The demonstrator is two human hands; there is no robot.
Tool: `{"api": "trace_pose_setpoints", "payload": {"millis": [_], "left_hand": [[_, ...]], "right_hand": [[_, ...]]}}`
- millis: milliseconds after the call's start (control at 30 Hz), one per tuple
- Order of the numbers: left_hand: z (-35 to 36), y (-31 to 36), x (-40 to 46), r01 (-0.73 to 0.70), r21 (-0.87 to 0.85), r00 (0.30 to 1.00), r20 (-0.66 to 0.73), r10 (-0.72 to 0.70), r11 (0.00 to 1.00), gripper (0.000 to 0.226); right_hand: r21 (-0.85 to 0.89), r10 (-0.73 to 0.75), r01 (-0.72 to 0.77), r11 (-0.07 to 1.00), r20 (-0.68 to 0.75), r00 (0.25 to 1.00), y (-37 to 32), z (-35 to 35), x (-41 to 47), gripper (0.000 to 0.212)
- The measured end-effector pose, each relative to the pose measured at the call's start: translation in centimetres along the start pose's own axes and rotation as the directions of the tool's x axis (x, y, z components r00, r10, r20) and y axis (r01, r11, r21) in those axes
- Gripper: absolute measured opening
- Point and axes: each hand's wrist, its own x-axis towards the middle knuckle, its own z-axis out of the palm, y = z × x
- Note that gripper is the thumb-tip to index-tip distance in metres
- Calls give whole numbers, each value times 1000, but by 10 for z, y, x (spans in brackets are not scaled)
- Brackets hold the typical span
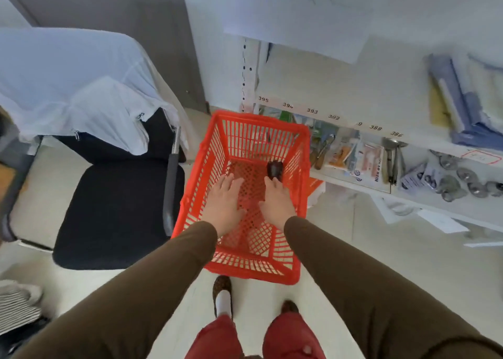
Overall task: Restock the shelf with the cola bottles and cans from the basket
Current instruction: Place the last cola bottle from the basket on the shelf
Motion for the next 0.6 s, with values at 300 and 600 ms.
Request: {"api": "trace_pose_setpoints", "payload": {"millis": [300, 600], "left_hand": [[36, -32, 64, 12, -46, 991, 131, -6, 999, 84], [77, -42, 104, 93, -134, 981, 184, -68, 987, 86]], "right_hand": [[-483, -176, 308, 820, 299, 938, 29, -15, 109, 72], [-683, -205, 627, 374, 598, 774, 43, 3, 176, 61]]}}
